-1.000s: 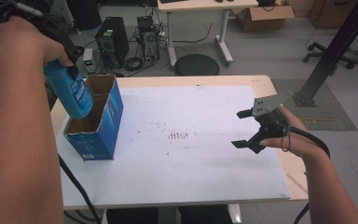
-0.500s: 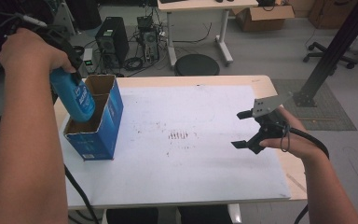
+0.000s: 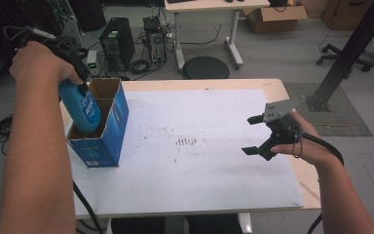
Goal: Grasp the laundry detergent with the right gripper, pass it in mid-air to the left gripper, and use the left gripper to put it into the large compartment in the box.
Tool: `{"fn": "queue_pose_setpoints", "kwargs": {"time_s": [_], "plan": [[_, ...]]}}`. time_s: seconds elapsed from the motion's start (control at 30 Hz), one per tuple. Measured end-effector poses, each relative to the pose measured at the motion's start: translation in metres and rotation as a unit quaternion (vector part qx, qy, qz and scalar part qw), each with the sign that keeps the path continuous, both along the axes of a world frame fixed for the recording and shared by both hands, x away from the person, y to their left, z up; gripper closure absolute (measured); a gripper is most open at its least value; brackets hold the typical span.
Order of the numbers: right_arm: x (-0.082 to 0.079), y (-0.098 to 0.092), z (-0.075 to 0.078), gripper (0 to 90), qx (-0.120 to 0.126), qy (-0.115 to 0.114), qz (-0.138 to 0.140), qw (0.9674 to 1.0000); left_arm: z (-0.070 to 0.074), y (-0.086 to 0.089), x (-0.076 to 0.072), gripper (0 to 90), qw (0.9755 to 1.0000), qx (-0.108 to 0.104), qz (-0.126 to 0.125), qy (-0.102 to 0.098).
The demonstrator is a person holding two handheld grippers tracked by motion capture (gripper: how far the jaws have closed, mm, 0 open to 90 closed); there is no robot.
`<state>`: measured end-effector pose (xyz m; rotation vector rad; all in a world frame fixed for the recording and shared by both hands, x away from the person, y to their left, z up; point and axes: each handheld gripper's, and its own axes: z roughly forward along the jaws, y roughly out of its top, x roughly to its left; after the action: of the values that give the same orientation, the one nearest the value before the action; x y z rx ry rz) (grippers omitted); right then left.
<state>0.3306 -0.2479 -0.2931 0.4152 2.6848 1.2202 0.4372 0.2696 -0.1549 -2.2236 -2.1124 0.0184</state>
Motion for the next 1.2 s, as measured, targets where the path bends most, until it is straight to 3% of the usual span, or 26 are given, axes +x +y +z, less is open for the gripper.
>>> {"fn": "queue_pose_setpoints", "kwargs": {"time_s": [0.6, 1.2], "plan": [[-0.002, -0.001, 0.000, 1.7, 0.003, 0.000, 0.000, 1.0000, -0.033, 0.002, 0.006, 38.4, 0.9997, -0.011, -0.004, 0.021], [-0.002, -0.003, -0.006, 1.7, 0.004, 0.004, -0.001, 1.0000, -0.080, 0.006, 0.006, 38.4, 0.9995, -0.012, 0.004, 0.030]]}}
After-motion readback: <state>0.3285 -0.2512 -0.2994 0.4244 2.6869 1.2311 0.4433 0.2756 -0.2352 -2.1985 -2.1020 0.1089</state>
